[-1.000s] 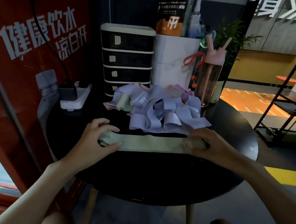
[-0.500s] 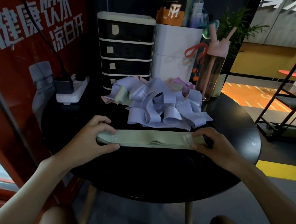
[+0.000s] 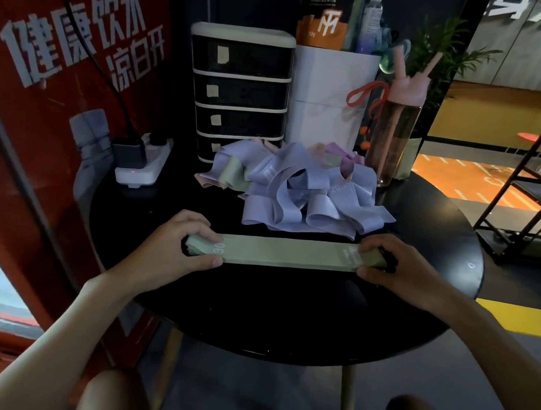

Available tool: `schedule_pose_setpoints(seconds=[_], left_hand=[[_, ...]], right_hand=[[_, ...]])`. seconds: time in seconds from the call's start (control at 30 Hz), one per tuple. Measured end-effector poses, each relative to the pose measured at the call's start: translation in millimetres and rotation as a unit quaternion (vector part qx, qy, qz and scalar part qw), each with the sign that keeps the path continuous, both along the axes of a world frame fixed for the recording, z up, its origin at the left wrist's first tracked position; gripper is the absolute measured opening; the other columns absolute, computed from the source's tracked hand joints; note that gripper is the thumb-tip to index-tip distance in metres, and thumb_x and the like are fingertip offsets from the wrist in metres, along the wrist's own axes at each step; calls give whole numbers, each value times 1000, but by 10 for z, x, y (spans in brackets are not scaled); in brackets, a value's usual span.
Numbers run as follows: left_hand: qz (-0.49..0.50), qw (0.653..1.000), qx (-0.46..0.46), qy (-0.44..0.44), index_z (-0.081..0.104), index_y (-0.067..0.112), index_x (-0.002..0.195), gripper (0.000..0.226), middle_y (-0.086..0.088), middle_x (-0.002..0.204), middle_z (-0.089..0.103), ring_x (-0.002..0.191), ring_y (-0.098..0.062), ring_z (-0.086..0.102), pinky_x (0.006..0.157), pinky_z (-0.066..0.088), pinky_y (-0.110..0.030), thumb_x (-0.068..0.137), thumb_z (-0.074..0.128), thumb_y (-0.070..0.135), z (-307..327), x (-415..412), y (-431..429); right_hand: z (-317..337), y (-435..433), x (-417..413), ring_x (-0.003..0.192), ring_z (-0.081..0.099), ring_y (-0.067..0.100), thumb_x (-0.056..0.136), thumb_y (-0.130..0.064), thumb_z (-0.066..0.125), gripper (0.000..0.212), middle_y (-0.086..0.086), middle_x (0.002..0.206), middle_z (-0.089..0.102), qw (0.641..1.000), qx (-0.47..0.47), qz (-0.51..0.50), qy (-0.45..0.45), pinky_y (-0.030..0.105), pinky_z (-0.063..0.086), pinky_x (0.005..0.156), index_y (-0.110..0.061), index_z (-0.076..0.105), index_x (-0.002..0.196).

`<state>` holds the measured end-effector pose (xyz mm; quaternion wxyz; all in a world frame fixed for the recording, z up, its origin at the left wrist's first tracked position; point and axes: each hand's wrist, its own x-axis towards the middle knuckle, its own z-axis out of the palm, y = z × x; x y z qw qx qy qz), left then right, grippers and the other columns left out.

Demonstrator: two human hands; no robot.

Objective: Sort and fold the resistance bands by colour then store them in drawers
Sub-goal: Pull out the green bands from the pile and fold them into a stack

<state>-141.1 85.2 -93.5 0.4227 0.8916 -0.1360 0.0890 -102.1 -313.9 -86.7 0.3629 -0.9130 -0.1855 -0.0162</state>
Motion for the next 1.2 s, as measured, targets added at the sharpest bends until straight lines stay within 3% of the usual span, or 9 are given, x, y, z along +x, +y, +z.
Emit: schedule_pose_setpoints(seconds=[0.13, 0.2, 0.3, 0.43, 0.53, 0.67, 0.73, 0.97, 1.2], left_hand=[[0, 1000, 2, 4, 72, 27, 99, 36, 11, 118, 53, 106, 5, 53, 87, 37, -3, 68, 77, 43, -4, -6, 2], [-2, 1000, 5, 1, 72, 26, 99, 31, 10, 119, 53, 107, 5, 53, 87, 37, -3, 72, 79, 38, -8, -5, -1], [-2, 1000, 3, -4, 72, 25, 99, 23, 12, 120, 52, 108, 8, 52, 88, 36, -2, 78, 78, 34, -8, -8, -13], [21, 998, -40, -36, 73, 21, 95, 8, 9, 115, 58, 110, 3, 56, 94, 39, -10, 90, 70, 27, 62, 13, -10], [35, 995, -44, -82, 72, 18, 90, 7, 3, 102, 66, 95, -7, 63, 83, 47, -18, 93, 67, 14, 227, 179, 52], [47, 993, 40, -104, 70, 18, 93, 2, 6, 94, 67, 88, -7, 63, 74, 44, -11, 91, 69, 16, 521, 679, 87], [46, 991, 75, -101, 69, 16, 98, 11, 4, 97, 64, 88, -14, 63, 71, 42, -9, 87, 74, 16, 603, 993, 49], [47, 981, 167, -83, 63, 14, 126, 40, -9, 119, 57, 101, -22, 57, 86, 45, -30, 87, 71, 11, 550, 1636, -49], [50, 964, 236, -109, 70, 8, 121, 31, -11, 110, 56, 107, -26, 53, 89, 35, -22, 90, 67, 10, 514, 1749, -45]], right_hand=[[141, 137, -66, 111, 54, 11, 75, -53, 68, 30, -15, 116, 60, 996, -39, -5, -86, 35, 44, 96, -37, 62, 100], [202, 377, -109, 113, 53, 6, 83, -45, 69, 30, -15, 118, 62, 989, -45, 2, -143, 35, 41, 102, -34, 64, 110], [200, 891, -143, 108, 50, 0, 91, -38, 65, 31, -15, 116, 60, 985, -38, 35, -164, 22, 41, 98, -24, 66, 118], [8, 1302, -86, 105, 53, 14, 87, -55, 44, 42, -12, 109, 62, 979, -72, 12, -189, 37, 38, 89, -27, 68, 109], [-91, 1362, -84, 98, 52, 17, 90, -52, 41, 39, -10, 102, 59, 970, -116, 7, -214, 39, 40, 83, -27, 68, 103], [-121, 1392, -78, 93, 52, 16, 91, -48, 39, 36, -10, 99, 57, 963, -135, 2, -232, 37, 40, 81, -27, 66, 102], [-126, 1399, -63, 92, 51, 14, 91, -47, 39, 34, -12, 99, 56, 964, -136, 2, -230, 35, 39, 81, -29, 66, 103], [-147, 1383, -29, 94, 49, 10, 91, -46, 41, 31, -12, 102, 56, 961, -137, 10, -241, 30, 36, 82, -30, 64, 104], [-174, 1390, -25, 93, 46, 8, 91, -43, 44, 25, -13, 100, 55, 957, -139, 0, -255, 27, 31, 80, -29, 62, 101]])
